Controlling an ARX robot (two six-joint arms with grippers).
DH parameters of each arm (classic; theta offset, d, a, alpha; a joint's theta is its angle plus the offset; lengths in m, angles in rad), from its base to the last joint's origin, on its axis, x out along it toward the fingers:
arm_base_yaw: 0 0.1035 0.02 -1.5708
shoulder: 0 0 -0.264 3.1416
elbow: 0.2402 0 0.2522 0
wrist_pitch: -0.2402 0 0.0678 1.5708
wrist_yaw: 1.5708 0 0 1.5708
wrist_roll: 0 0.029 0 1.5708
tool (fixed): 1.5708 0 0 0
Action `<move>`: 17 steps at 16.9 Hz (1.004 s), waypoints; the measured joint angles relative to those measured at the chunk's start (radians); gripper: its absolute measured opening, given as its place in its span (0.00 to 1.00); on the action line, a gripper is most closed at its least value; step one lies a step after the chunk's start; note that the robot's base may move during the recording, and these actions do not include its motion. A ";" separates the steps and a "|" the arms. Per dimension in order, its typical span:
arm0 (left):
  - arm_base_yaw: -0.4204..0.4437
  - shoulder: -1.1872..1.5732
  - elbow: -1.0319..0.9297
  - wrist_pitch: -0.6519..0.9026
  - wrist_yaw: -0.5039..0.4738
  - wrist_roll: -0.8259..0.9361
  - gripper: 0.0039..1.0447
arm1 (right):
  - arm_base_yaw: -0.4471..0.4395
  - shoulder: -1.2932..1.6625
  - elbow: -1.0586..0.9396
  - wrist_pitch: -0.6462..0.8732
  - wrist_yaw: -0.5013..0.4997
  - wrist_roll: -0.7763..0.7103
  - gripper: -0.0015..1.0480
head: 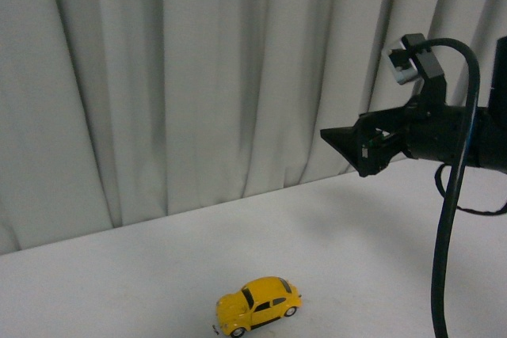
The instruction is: Wind up and store yellow beetle toy
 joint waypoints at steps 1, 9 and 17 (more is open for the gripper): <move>0.000 0.000 0.000 0.000 0.000 0.000 0.94 | 0.023 0.013 0.052 -0.070 -0.041 -0.062 0.94; 0.000 0.000 0.000 0.000 0.000 0.000 0.94 | 0.116 0.200 0.502 -1.065 -0.296 -0.918 0.94; 0.000 0.000 0.000 0.000 0.000 0.000 0.94 | 0.173 0.403 0.685 -1.558 -0.187 -1.535 0.94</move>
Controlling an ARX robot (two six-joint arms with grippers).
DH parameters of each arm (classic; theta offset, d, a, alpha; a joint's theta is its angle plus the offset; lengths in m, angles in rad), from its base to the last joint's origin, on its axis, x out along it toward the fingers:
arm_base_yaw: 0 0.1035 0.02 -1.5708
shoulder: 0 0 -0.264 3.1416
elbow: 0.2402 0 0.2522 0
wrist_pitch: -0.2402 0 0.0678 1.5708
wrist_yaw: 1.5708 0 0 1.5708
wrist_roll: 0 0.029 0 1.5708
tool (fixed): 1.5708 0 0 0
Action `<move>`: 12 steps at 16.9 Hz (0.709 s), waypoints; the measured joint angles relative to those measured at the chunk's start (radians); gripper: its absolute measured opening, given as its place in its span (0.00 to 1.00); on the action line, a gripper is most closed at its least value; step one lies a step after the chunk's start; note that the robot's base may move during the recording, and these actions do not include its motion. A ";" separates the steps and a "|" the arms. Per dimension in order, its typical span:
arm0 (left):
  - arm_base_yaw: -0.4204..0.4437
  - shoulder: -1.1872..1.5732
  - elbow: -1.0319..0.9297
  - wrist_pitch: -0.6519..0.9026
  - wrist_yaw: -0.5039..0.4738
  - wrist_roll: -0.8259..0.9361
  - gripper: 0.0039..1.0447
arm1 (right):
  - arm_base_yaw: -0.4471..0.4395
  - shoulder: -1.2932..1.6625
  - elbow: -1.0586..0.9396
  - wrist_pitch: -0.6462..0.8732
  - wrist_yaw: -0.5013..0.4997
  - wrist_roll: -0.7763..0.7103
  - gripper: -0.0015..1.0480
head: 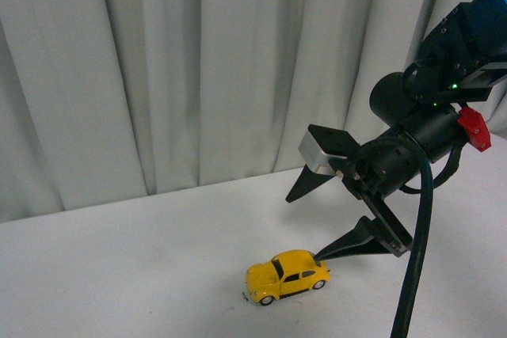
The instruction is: Wind up and store yellow beetle toy
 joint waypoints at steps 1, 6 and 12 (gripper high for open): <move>0.000 0.000 0.000 0.000 0.000 0.000 0.94 | 0.008 0.019 0.011 -0.018 0.013 -0.010 0.94; 0.000 0.000 0.000 0.000 0.000 0.000 0.94 | 0.041 0.086 0.048 -0.059 0.065 -0.025 0.94; 0.000 0.000 0.000 0.000 0.000 0.000 0.94 | 0.094 0.147 0.060 0.035 0.131 -0.024 0.80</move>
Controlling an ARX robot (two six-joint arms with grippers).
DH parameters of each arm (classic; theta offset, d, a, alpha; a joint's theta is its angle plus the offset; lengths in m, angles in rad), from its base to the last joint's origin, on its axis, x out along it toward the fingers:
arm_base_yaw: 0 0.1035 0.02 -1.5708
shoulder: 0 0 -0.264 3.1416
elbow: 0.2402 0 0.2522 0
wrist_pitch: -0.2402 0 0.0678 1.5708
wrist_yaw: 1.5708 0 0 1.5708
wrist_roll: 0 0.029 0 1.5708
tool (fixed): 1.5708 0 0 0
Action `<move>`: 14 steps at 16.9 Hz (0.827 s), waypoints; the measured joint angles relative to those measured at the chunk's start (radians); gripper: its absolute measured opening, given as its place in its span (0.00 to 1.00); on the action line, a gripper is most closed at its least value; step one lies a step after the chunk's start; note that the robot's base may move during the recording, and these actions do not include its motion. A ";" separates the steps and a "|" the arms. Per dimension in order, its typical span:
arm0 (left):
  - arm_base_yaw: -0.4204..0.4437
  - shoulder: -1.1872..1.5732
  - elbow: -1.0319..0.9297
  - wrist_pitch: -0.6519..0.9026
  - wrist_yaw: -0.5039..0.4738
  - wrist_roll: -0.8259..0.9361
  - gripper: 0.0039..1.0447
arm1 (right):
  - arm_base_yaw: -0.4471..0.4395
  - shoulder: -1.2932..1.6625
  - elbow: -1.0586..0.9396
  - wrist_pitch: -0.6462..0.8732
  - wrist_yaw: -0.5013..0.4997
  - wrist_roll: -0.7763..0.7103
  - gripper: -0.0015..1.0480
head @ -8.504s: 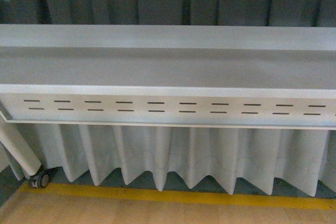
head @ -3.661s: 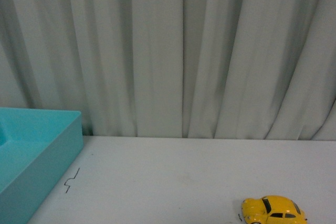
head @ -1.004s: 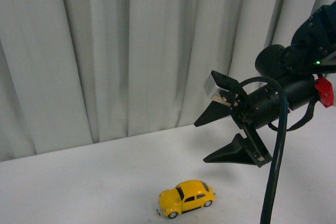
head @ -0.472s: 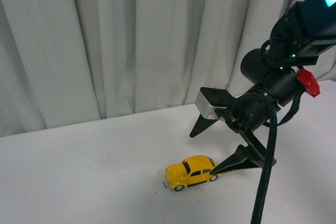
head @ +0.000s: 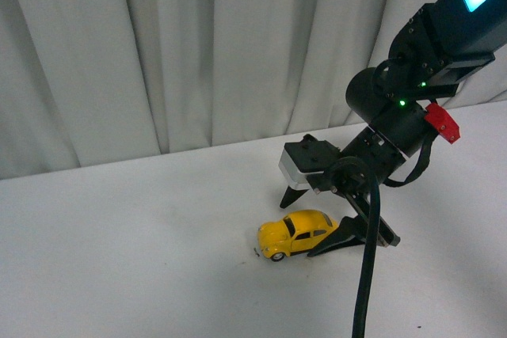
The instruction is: Wind up and store yellow beetle toy
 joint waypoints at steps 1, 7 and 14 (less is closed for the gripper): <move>0.000 0.000 0.000 0.000 0.000 0.000 0.94 | 0.006 0.000 0.000 0.001 0.007 0.001 0.71; 0.000 0.000 0.000 0.000 0.000 0.000 0.94 | 0.012 0.000 0.000 0.002 0.011 0.054 0.39; 0.000 0.000 0.000 0.000 0.000 0.000 0.94 | 0.046 0.034 0.068 0.005 -0.009 0.091 0.38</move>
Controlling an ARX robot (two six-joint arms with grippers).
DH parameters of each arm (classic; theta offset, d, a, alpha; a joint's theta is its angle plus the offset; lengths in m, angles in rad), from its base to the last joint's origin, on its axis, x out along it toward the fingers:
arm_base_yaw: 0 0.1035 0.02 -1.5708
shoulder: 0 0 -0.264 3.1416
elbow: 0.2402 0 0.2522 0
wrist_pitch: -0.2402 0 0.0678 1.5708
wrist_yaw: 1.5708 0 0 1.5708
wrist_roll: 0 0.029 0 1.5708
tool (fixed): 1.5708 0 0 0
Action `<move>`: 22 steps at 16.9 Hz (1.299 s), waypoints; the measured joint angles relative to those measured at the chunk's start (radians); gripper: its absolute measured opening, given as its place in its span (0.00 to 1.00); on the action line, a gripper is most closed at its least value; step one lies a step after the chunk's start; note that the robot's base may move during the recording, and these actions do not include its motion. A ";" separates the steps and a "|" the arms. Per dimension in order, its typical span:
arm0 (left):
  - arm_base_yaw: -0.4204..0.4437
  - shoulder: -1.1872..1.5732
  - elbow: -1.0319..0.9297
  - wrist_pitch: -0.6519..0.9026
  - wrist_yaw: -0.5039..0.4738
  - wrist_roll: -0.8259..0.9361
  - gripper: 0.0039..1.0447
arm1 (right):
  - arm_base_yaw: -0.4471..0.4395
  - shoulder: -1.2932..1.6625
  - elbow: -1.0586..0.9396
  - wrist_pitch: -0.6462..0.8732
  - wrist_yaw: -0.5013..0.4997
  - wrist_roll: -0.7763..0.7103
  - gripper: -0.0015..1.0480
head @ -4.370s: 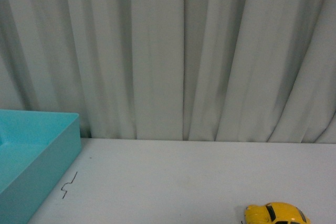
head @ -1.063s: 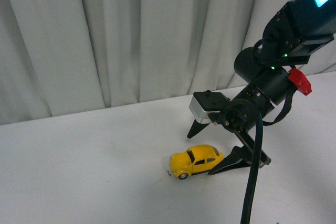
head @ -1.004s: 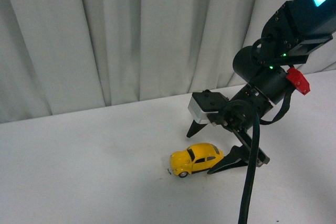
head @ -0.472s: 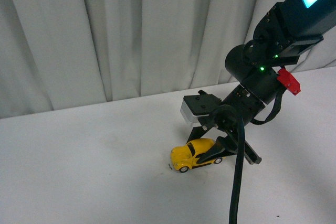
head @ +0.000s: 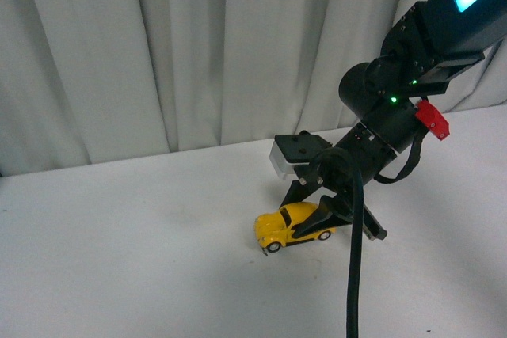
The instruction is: Wind up and store yellow beetle toy
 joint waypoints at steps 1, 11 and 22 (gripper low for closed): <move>0.000 0.000 0.000 0.000 0.000 0.000 0.94 | 0.008 0.000 0.000 0.011 -0.003 0.003 0.38; 0.000 0.000 0.000 0.000 0.000 0.000 0.94 | -0.051 -0.013 -0.084 0.055 -0.053 -0.005 0.38; 0.000 0.000 0.000 0.000 0.000 0.000 0.94 | -0.314 -0.090 -0.314 0.166 -0.105 -0.092 0.38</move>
